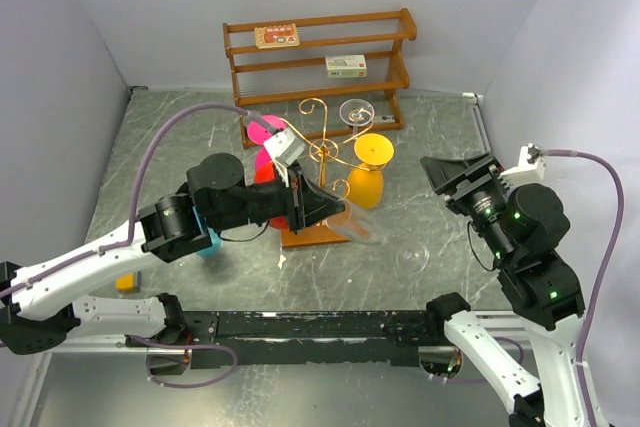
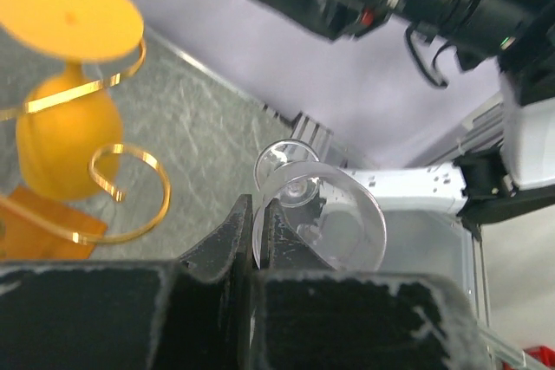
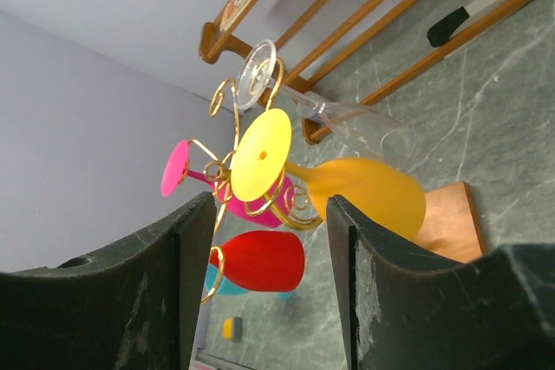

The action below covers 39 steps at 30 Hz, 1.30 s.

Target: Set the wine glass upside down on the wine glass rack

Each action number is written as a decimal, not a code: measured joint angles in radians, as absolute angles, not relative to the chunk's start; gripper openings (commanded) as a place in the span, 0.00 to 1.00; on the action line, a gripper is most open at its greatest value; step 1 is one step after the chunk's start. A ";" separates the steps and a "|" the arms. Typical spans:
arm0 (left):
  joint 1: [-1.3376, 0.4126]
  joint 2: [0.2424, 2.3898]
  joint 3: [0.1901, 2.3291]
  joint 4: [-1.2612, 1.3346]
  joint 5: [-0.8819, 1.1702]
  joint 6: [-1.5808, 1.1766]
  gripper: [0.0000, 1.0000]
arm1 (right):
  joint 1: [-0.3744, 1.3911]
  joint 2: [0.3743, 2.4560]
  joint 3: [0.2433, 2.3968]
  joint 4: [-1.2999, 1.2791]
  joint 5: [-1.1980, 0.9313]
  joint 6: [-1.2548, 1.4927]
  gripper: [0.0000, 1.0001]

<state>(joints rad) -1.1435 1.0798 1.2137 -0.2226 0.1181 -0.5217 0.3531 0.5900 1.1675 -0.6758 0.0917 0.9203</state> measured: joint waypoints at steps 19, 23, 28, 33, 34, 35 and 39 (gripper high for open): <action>-1.143 1.241 1.372 0.157 0.021 -0.249 0.07 | 0.353 0.534 1.259 -0.470 0.057 1.000 0.49; -1.143 1.239 1.334 0.289 -0.017 -0.186 0.07 | 0.353 0.537 1.266 -0.498 0.086 1.052 0.47; -1.143 1.240 1.298 0.428 -0.035 -0.129 0.07 | 0.353 0.557 1.287 -0.591 0.145 1.170 0.46; -1.143 1.250 1.297 0.507 -0.039 -0.102 0.07 | 0.353 0.602 1.287 -0.604 0.142 1.259 0.47; -1.143 1.252 1.297 0.517 -0.040 -0.100 0.07 | 0.353 0.612 1.287 -0.604 0.141 1.276 0.48; -1.143 1.255 1.296 0.527 -0.040 -0.097 0.07 | 0.353 0.621 1.287 -0.603 0.141 1.289 0.49; -1.143 1.262 1.295 0.539 -0.041 -0.093 0.07 | 0.353 0.635 1.283 -0.579 0.148 1.343 0.50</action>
<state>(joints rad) -1.1435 1.2621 1.2945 0.5388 -0.0410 -0.0929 0.3531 0.6353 1.2835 -0.5789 0.1478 1.3434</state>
